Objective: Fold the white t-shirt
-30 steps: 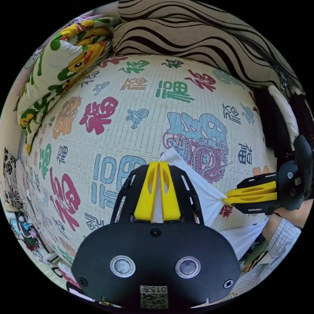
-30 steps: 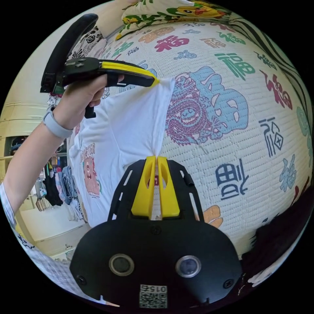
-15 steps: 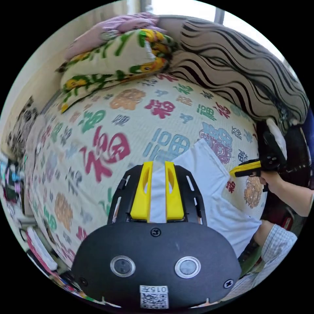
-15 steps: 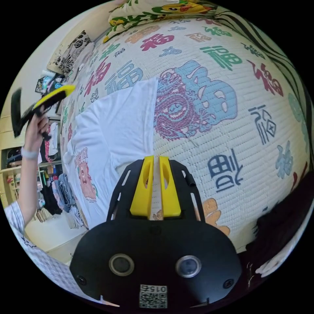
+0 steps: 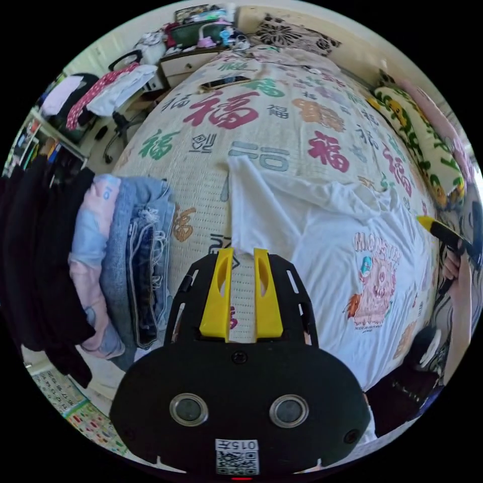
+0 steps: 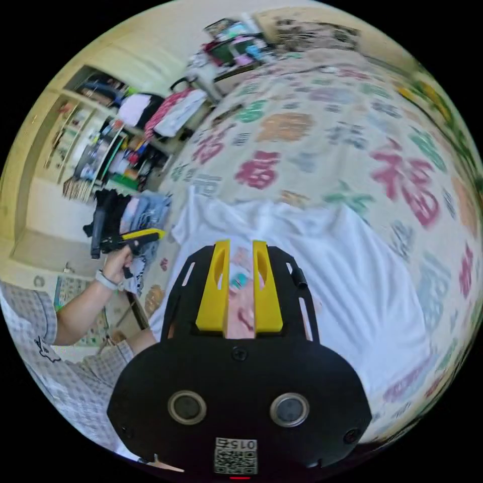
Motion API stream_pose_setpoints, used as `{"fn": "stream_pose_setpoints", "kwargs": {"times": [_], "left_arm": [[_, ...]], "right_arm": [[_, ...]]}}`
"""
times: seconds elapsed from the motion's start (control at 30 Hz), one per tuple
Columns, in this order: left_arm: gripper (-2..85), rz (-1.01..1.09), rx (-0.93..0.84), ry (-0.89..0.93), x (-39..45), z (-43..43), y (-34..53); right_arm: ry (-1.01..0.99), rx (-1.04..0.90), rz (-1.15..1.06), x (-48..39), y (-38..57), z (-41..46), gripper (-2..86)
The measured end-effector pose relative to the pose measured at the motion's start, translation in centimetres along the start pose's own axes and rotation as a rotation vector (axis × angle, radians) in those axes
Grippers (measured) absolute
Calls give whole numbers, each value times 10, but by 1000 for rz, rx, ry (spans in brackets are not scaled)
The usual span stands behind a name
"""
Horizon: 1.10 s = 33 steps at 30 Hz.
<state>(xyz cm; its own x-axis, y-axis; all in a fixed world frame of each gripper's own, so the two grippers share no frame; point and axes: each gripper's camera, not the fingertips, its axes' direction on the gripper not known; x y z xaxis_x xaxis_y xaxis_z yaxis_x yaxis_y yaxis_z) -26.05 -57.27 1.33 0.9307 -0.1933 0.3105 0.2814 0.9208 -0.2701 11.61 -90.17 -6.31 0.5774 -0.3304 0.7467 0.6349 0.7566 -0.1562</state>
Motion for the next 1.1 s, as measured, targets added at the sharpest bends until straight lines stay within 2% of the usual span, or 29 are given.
{"fn": "stream_pose_setpoints", "kwargs": {"times": [0.17,0.27,0.33,0.4,0.5,0.63,0.7,0.77,0.87,1.03,1.1], "left_arm": [[70,-40,10,121,-35,28,0],[63,26,-32,46,-43,48,4],[50,42,-13,61,-52,53,9],[24,38,8,132,-70,53,16],[9,-2,57,177,-96,44,32],[5,-32,117,173,-117,34,48],[6,-40,139,134,-122,34,52],[8,-40,110,118,-123,43,51],[15,-34,27,102,-123,65,53],[39,-6,53,46,-125,41,59],[56,57,117,-20,-119,14,49]], "right_arm": [[47,-136,-141,-77,-115,88,81],[115,-266,-171,-105,-160,141,81],[136,-356,-181,-118,-178,170,79],[253,-460,-209,-136,-193,198,59],[279,-487,-315,-160,-209,205,8],[198,-415,-333,-182,-230,198,-4],[219,-340,-383,-199,-238,200,-2],[245,-266,-378,-209,-245,199,4],[142,-292,-319,-215,-253,201,37],[55,-166,-319,-193,-212,138,57],[180,-114,-267,-152,-171,92,64]]}}
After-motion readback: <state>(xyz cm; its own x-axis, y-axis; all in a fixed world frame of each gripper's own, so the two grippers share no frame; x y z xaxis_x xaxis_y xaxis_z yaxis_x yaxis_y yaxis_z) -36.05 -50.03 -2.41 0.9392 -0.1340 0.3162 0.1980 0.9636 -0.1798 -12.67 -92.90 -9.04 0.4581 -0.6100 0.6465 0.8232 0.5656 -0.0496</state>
